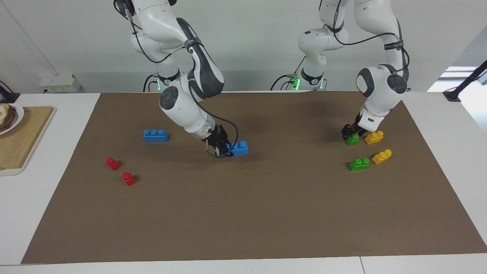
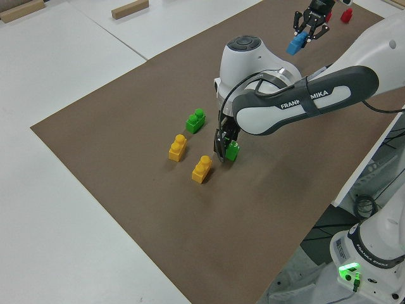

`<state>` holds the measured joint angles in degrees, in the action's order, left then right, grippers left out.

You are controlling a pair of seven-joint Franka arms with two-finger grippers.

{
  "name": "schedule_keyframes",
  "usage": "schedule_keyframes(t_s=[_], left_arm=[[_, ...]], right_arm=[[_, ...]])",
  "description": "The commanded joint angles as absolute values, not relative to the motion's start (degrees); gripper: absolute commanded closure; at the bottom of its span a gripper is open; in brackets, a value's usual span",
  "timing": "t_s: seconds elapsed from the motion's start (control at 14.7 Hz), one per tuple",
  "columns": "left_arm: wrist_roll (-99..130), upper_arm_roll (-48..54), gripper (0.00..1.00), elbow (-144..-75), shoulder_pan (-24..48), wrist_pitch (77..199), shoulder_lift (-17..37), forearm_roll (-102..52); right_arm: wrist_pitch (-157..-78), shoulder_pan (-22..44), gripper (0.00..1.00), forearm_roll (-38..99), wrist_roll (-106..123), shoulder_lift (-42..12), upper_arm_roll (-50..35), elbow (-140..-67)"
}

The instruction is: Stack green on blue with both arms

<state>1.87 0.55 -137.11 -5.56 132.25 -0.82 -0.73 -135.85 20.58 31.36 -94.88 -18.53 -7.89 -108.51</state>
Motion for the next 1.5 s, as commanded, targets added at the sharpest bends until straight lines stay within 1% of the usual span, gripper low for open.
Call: schedule_keyframes(t_s=[0.0, 0.07, 0.2, 0.27, 0.41, 0.48, 0.54, 0.68, 1.02, 1.22, 1.43], left_arm=[[2.72, 0.53, 0.20, -138.43, -5.27, 133.86, -1.05, -0.09], [2.72, 0.53, 0.23, -138.51, -5.27, 133.77, -1.05, -0.09], [2.72, 0.53, 0.35, -138.78, -5.27, 133.86, -1.14, -0.09], [2.72, 0.53, 0.44, -138.69, -5.27, 133.68, -1.14, -0.09], [2.72, 0.53, 0.74, -138.43, -5.27, 133.42, -1.06, -0.09], [2.72, 0.53, 0.97, -138.08, -5.27, 132.81, -0.97, -0.09], [2.64, 0.53, 1.00, -137.90, -5.27, 132.28, -0.97, -0.09], [3.33, 0.53, 1.00, -135.89, -5.01, 130.27, -0.79, -0.09], [18.07, 0.79, 1.00, -122.45, -0.88, 118.49, 2.19, -0.52], [29.93, 1.05, 1.00, -121.03, -0.79, 118.56, 2.29, -2.45], [41.27, 1.05, 1.00, -119.53, 1.92, 116.99, 2.20, -6.58]], right_arm=[[-140.70, 23.89, 1.00, 32.17, -96.59, -21.43, -7.56, -109.25], [-141.50, 24.52, 1.00, 32.08, -97.55, -22.23, -7.56, -109.25], [-141.50, 24.61, 1.00, 31.82, -98.44, -22.41, -7.47, -109.68], [-141.59, 24.52, 1.00, 31.82, -98.44, -22.41, -7.38, -110.30], [-142.99, 24.43, 1.00, 31.82, -98.44, -22.41, -7.38, -111.35], [-143.00, 24.43, 1.00, 31.82, -98.52, -22.41, -7.38, -111.36], [-143.09, 24.52, 1.00, 31.82, -98.87, -22.59, -7.30, -111.36], [-143.35, 24.70, 1.00, 31.73, -99.40, -22.94, -7.29, -111.36], [-144.66, 24.52, 1.00, 31.73, -99.93, -23.03, -7.12, -112.94], [-145.63, 24.52, 1.00, 31.73, -99.93, -23.03, -7.12, -113.73], [-146.33, 24.43, 1.00, 31.73, -99.93, -23.12, -7.12, -114.08]])
